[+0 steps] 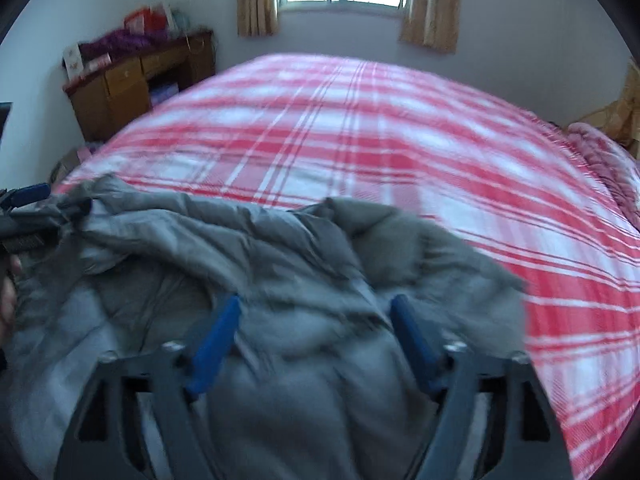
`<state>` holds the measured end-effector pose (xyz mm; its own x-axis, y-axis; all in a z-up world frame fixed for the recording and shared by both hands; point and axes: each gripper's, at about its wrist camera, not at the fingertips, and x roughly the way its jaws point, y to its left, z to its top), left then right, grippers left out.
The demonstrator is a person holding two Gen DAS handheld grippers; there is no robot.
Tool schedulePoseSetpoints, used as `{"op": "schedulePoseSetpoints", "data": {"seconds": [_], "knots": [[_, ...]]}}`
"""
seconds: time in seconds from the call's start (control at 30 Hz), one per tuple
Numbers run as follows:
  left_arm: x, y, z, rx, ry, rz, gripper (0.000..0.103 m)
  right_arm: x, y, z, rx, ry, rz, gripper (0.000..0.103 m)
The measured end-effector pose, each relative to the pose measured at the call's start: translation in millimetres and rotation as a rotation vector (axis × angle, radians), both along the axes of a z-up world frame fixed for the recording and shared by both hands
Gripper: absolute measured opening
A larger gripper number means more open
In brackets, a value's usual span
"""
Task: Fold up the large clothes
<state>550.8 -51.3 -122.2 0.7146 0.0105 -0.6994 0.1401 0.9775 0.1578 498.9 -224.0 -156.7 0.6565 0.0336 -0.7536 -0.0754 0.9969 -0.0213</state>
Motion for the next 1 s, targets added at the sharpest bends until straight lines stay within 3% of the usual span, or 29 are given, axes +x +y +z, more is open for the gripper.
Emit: {"op": "schedulePoseSetpoints", "data": {"seconds": [0.2,0.43,0.53,0.7,0.9,1.0], "knots": [[-113.1,67.2,-15.8,0.072,0.054,-0.016,0.102,-105.3,-84.0,1.3,0.061,0.067,-0.059,0.083],[-244.0,122.1,-58.8,0.072,0.158,-0.013,0.102,-235.7,-144.6,-9.2,0.185,0.090,-0.180,0.083],[-279.2,133.8,-68.1,0.075,0.145,0.014,0.102,-274.1,-150.0,-8.8,0.192,0.078,-0.215,0.083],[-314.6,156.3,-70.1,-0.013,0.160,0.057,0.102,-320.2,-148.6,-15.6,0.215,0.073,-0.246,0.083],[-343.9,164.2,-82.1,-0.050,0.185,0.035,0.102,-363.2,-145.4,-26.3,0.223,0.072,-0.269,0.083],[-356.5,167.3,-84.7,-0.080,0.186,0.023,0.102,-384.7,-143.5,-28.3,0.228,0.064,-0.276,0.076]]}}
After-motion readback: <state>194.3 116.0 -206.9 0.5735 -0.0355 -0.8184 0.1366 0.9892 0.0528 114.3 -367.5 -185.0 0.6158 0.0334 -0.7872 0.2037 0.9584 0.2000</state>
